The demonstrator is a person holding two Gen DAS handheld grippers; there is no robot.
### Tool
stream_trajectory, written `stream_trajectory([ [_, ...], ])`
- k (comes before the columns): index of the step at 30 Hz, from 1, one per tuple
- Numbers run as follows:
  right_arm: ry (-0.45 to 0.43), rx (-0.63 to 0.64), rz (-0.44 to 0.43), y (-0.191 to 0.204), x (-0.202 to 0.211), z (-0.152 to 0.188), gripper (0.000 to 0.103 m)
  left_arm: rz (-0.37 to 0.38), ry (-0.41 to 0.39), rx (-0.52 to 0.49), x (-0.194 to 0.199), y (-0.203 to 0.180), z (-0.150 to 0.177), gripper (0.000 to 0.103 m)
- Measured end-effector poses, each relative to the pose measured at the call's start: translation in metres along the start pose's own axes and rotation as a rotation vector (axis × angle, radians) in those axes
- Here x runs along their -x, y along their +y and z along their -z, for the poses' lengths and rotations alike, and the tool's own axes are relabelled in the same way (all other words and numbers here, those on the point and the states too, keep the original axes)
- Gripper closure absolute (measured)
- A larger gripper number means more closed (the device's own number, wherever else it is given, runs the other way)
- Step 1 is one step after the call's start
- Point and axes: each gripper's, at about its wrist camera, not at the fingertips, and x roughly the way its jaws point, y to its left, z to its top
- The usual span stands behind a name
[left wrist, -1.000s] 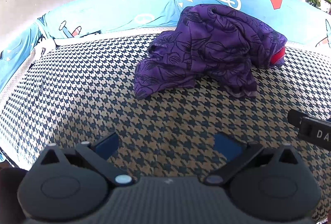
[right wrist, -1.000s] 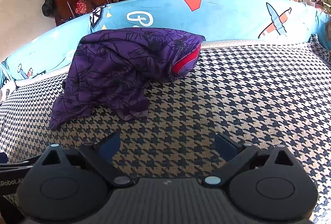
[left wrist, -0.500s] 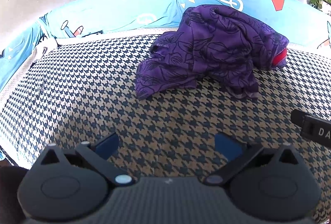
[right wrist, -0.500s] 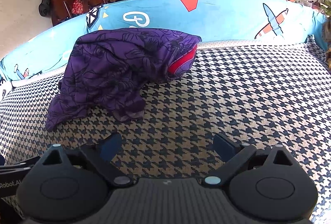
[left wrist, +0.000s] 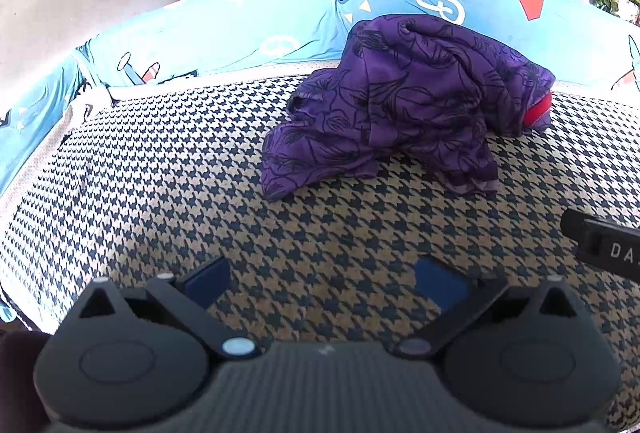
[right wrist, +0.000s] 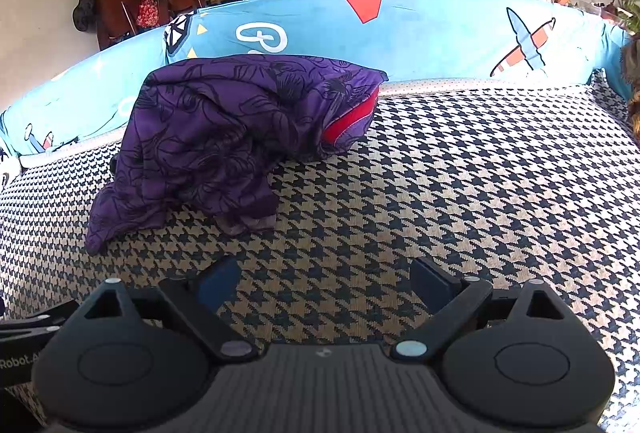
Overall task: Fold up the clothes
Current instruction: 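Move both tools toward the crumpled purple floral garment on the sofa, then lower the right tool onto the purple garment edge and close its fingers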
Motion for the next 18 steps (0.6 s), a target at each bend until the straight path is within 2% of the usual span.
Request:
stream_trajectory([
  [6,-0.005,0.001,-0.006,0.001,-0.001,-0.002,0.011,0.026,-0.022,-0.012,0.001,-0.005,-0.003,0.0],
  [13,-0.006,-0.004,-0.023,-0.001,-0.004,-0.008,0.028,0.061,-0.043,-0.04,-0.003,-0.009,-0.01,0.0],
  [15,-0.006,0.0,-0.026,-0.002,-0.006,-0.01,0.031,0.067,-0.045,-0.048,-0.006,-0.009,-0.014,0.002],
  [16,-0.008,0.003,-0.027,-0.003,-0.006,-0.011,0.033,0.069,-0.044,-0.052,-0.009,-0.009,-0.016,0.007],
  [18,-0.011,0.005,-0.026,-0.005,-0.007,-0.013,0.037,0.073,-0.041,-0.061,-0.013,-0.008,-0.019,0.011],
])
